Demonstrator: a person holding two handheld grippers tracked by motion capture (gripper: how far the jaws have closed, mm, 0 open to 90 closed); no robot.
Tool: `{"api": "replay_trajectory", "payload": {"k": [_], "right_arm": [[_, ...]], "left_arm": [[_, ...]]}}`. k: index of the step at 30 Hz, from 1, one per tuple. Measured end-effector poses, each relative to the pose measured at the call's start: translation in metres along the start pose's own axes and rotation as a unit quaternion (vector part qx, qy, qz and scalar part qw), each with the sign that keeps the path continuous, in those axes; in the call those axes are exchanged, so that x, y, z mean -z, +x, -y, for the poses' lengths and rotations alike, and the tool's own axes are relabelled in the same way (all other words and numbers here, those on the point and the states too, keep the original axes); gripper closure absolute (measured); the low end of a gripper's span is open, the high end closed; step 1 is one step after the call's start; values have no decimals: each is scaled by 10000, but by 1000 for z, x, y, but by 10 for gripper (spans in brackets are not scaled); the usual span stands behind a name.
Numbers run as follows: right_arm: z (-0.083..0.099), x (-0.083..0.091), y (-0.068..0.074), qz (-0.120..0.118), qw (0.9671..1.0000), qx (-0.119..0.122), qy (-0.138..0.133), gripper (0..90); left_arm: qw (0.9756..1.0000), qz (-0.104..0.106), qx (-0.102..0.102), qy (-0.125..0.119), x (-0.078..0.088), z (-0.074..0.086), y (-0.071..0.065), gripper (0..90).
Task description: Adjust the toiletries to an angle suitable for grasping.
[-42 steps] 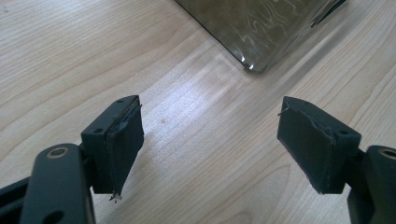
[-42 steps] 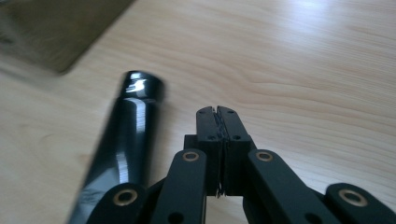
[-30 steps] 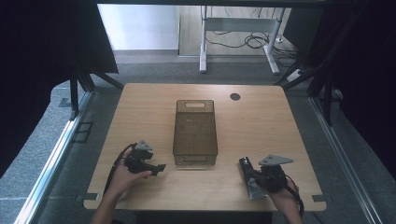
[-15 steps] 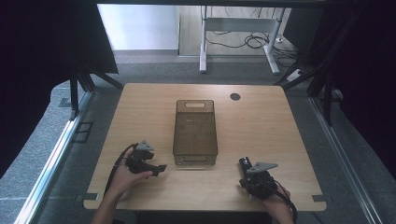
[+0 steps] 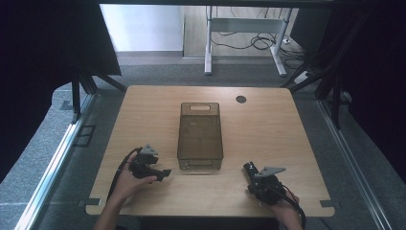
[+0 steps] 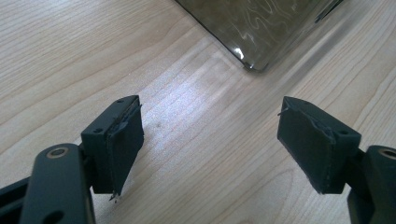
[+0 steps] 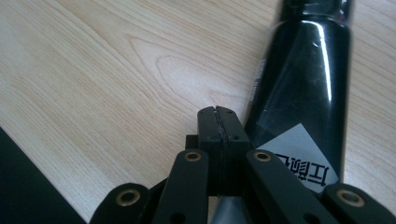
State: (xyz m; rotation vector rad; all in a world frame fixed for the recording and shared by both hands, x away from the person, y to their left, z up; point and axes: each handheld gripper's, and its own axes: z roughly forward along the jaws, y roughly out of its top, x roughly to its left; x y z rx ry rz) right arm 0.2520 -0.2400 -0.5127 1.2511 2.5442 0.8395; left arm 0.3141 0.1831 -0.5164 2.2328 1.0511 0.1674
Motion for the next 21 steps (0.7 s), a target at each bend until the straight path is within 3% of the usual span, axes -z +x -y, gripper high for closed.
{"api": "replay_trajectory", "payload": {"k": [11,21], "right_arm": [[3,6,-9,118,9999,-91,-16,893],[1,14,-7,9,9998,-26,-198,887]], "left_arm": [[10000,11,6,26,-2,0,-1,230],[10000,-1,-14,26,-1,0,-1,230]]}}
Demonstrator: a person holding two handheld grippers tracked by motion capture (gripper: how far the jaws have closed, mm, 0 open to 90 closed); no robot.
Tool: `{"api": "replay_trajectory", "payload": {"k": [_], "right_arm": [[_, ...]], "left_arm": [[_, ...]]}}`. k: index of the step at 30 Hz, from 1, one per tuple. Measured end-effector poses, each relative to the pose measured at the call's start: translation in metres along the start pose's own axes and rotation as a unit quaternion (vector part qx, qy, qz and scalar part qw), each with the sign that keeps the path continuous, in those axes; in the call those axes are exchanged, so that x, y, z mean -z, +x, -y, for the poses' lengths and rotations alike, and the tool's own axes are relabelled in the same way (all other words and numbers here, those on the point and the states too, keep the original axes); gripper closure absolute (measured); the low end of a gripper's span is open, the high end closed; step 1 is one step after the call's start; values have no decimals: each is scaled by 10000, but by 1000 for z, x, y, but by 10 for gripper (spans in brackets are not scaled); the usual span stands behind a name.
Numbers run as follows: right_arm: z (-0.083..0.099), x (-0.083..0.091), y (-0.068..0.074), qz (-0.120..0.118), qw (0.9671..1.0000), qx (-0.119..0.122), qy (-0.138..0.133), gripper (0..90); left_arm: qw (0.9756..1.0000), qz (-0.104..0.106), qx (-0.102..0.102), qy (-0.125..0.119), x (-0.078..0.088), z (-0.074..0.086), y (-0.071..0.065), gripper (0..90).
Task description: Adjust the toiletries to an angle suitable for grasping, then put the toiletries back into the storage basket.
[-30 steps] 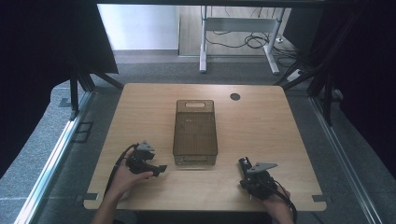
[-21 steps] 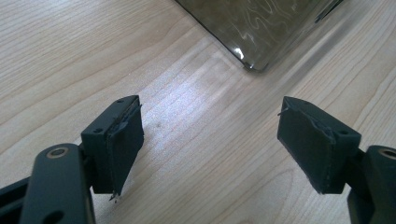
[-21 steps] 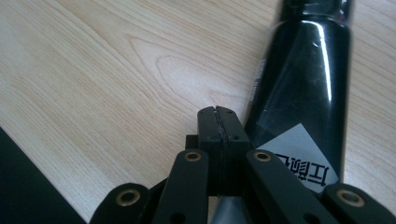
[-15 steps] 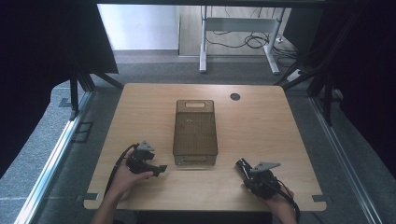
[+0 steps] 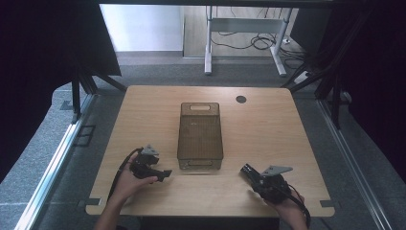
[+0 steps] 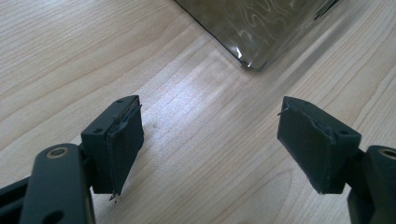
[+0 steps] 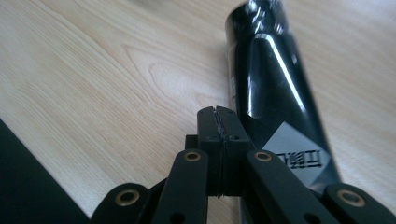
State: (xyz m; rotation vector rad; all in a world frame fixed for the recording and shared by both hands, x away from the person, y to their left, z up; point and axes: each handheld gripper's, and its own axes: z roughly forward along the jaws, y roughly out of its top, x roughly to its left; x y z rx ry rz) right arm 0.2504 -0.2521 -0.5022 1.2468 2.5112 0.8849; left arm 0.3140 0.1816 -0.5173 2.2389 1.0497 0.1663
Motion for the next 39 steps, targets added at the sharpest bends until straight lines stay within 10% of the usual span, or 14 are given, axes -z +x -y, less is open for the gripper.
{"api": "replay_trajectory", "payload": {"k": [7,14,39], "right_arm": [[-14,17,-3,63,9998,112,-165,687],[-29,5,-5,161,9985,300,423,503],[-47,-16,-22,280,9922,161,1207,334]], "left_arm": [[10000,-9,18,57,-2,1,0,230],[10000,8,67,14,-1,1,3,230],[10000,4,21,45,-2,1,3,229]]}}
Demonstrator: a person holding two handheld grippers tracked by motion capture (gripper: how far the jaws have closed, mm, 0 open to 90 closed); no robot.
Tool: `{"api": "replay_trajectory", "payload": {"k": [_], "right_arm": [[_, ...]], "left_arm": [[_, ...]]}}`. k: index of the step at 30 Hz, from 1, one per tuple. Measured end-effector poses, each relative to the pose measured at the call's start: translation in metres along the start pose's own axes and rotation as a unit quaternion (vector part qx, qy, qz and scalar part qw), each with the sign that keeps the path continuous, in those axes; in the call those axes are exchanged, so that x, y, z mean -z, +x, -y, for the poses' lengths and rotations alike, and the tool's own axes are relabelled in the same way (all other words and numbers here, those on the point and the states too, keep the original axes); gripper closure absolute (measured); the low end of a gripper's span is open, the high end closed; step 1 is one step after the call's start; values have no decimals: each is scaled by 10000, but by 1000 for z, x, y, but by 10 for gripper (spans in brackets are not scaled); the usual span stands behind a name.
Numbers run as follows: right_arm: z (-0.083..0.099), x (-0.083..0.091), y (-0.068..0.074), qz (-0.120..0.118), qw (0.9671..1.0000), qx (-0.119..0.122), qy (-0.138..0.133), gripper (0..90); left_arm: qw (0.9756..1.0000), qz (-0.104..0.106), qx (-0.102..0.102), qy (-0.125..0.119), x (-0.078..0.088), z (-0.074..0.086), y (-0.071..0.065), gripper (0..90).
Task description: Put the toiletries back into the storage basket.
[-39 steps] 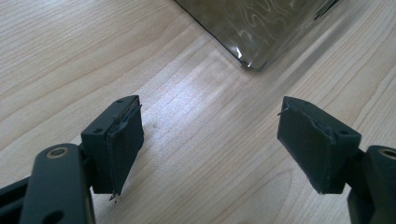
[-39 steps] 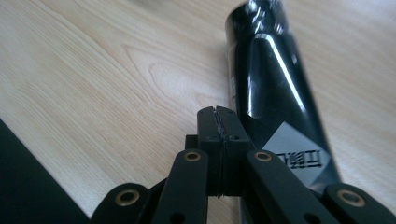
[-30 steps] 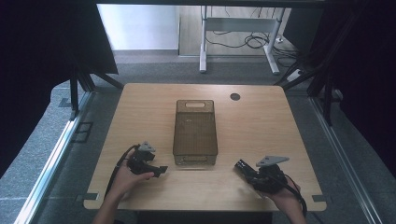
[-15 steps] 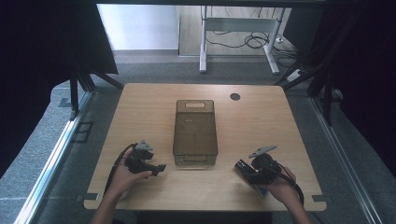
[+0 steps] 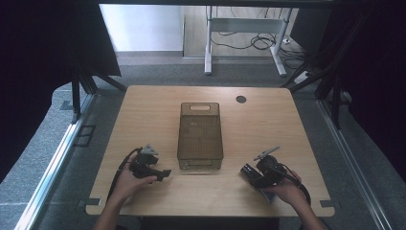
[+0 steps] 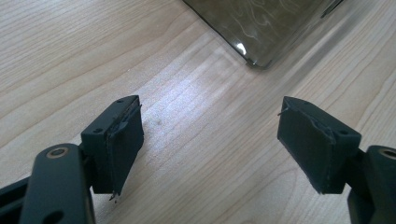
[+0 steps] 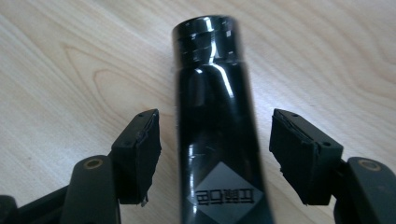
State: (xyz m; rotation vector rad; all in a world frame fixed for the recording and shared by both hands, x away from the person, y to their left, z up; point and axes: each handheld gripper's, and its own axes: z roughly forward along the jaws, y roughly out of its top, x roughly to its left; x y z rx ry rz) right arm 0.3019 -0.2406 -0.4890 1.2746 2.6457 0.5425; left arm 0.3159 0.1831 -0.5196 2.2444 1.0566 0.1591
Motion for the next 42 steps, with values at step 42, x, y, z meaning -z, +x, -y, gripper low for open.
{"api": "replay_trajectory", "payload": {"k": [42], "right_arm": [[-23,-15,-13,-309,9935,130,1092,459]], "left_arm": [[9999,-1,5,109,-7,1,-1,230]]}}
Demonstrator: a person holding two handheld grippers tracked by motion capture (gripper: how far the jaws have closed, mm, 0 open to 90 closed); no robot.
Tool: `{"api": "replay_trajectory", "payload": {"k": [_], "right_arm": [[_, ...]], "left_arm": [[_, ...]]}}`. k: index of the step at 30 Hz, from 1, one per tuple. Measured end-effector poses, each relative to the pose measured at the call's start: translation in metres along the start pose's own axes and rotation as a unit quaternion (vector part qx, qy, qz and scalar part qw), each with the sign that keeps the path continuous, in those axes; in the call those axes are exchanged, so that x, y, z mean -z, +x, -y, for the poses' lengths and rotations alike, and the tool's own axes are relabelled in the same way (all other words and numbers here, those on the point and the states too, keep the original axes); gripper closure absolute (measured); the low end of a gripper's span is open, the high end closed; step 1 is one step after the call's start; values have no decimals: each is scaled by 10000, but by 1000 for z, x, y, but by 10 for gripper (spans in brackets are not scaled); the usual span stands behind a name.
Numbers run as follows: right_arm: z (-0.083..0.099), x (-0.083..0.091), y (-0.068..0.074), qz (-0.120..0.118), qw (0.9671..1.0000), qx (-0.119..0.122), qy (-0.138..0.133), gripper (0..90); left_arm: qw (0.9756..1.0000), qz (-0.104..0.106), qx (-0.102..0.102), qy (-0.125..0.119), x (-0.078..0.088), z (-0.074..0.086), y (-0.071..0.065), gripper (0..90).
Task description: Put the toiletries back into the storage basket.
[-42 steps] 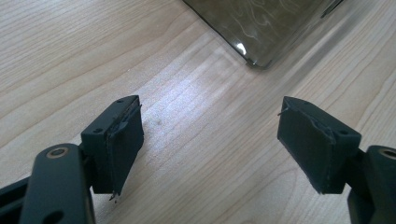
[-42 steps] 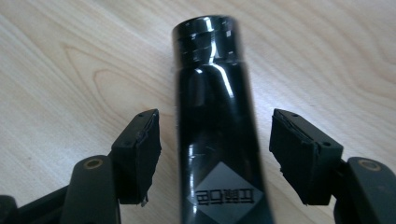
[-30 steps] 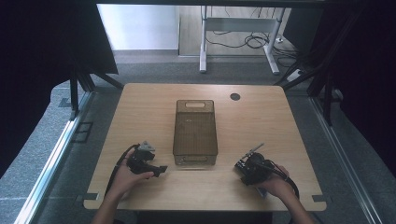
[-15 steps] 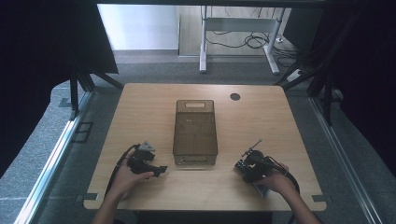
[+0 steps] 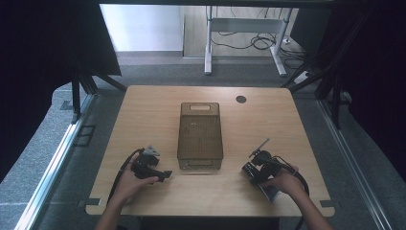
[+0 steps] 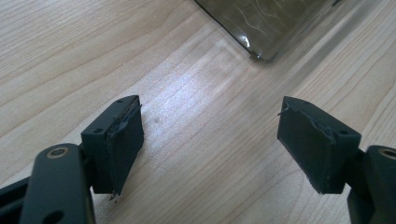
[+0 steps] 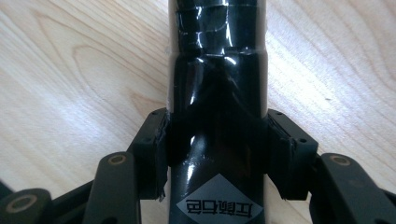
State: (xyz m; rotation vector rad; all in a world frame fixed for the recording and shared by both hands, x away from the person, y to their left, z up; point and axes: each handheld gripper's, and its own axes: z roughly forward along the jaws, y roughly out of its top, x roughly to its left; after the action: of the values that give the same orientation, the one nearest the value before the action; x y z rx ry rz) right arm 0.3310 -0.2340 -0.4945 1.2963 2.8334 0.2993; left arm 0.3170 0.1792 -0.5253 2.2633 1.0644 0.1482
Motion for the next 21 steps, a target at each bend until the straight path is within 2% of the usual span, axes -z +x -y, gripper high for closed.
{"api": "replay_trajectory", "payload": {"k": [5,12,17,21], "right_arm": [[-5,14,1,-75,9999,-51,-102,459],[-20,35,3,-317,9990,-156,-275,463],[-29,45,5,-361,9986,-159,-358,463],[-45,60,5,-346,9982,-213,-452,463]], "left_arm": [[10000,13,-28,9,0,-1,-1,230],[10000,-4,-3,-32,2,-1,-2,231],[10000,3,8,-45,2,-1,-1,231],[10000,5,15,-61,3,-1,-1,231]]}}
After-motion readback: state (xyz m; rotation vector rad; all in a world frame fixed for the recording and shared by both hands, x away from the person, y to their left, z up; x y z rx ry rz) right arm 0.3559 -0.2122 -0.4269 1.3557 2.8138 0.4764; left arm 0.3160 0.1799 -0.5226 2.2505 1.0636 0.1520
